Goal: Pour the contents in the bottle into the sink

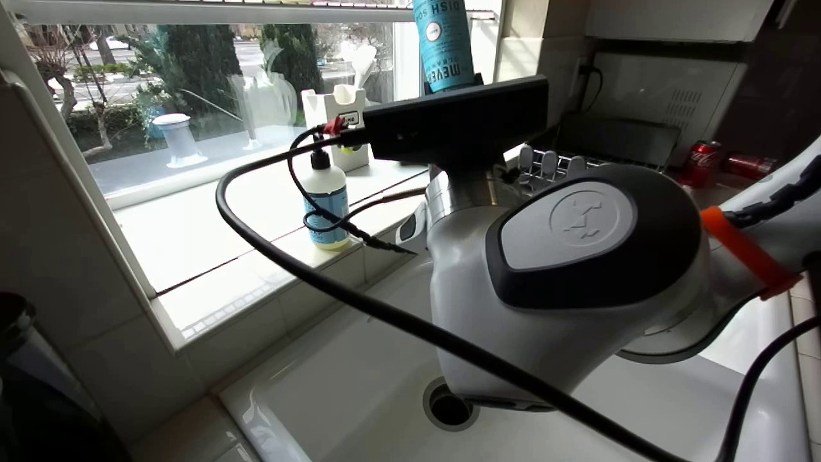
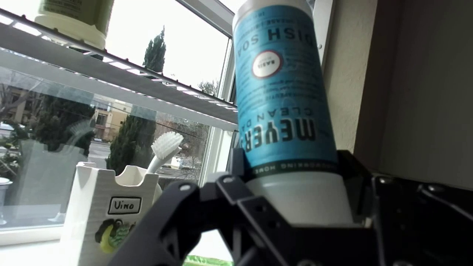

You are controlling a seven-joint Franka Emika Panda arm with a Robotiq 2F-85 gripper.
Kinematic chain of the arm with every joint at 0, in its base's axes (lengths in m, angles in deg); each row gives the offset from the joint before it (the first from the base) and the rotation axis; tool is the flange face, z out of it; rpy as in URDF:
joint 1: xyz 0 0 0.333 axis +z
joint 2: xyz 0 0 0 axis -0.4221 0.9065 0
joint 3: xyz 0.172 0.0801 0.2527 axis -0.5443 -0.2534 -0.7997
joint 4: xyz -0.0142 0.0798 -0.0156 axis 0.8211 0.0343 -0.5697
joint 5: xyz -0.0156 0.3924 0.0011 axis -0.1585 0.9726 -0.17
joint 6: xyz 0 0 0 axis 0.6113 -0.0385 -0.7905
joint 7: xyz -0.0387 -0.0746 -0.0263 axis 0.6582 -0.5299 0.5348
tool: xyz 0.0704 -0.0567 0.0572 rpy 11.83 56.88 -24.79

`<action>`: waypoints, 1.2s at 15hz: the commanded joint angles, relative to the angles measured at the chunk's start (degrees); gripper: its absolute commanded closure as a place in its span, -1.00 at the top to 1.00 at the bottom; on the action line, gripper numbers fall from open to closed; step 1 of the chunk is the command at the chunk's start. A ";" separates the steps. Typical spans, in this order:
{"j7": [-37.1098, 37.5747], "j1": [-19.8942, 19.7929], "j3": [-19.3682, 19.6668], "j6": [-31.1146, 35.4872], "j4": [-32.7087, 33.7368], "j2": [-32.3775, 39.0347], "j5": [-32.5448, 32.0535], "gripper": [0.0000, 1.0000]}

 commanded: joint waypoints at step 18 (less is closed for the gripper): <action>6.04 1.79 0.19 -7.44 -1.42 2.57 -4.96 -0.24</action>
